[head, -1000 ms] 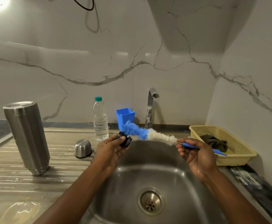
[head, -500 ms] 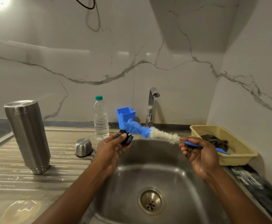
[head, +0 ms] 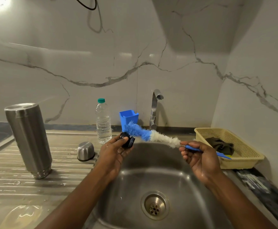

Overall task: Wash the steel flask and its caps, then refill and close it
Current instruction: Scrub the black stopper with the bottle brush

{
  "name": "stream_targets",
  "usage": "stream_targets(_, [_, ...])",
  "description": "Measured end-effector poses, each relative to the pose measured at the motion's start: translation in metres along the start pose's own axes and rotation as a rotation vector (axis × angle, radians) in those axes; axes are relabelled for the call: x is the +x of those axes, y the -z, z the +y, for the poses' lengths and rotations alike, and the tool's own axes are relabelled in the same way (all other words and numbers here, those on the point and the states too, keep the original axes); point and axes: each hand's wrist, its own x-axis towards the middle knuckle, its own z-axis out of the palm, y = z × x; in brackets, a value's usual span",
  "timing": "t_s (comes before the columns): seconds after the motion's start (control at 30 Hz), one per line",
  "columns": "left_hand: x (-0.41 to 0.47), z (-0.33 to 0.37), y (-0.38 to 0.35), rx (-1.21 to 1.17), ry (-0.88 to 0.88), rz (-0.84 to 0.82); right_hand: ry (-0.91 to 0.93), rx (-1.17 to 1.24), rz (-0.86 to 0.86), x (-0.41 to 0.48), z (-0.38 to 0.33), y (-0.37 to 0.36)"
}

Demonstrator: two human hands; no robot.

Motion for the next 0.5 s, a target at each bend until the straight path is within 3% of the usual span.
stream_targets(0.5, [-0.002, -0.0024, -0.0025, 0.037, 0.003, -0.041, 0.005, 0.009, 0.036, 0.0009, -0.0061, 0.004])
